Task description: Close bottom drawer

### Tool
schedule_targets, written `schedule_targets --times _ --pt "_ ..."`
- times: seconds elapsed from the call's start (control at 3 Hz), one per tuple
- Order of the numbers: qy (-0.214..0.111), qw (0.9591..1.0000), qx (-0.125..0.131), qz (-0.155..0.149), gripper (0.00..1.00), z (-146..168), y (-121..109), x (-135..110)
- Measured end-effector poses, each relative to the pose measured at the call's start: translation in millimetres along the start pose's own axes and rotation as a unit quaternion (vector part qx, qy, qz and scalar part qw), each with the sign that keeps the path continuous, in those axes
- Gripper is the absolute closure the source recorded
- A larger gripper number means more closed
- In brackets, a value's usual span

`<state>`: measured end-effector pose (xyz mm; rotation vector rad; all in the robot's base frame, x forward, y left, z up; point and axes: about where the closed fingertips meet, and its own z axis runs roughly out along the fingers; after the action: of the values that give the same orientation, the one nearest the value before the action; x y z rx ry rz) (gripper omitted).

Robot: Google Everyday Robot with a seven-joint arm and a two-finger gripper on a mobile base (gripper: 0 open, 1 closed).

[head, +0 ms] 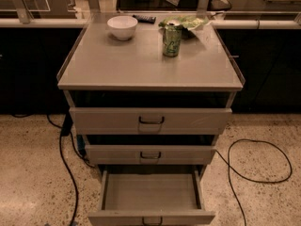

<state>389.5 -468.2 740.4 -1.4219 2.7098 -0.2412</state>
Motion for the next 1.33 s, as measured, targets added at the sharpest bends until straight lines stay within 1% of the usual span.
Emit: schedule_targets --times 0.33,0.67,1.0,1.33 --pt "-0.004 0.9994 0.007 0.033 0.0 23.7 18.6 19.9" --pt "0.001 0.9984 0.023 0.052 0.0 74.9 36.6 27.1" --pt "0.019 0.9976 0.035 0.057 0.0 137.2 45.4 27.4" --pt "0.066 0.9959 0.017 0.059 0.0 213.1 45.0 26.3"
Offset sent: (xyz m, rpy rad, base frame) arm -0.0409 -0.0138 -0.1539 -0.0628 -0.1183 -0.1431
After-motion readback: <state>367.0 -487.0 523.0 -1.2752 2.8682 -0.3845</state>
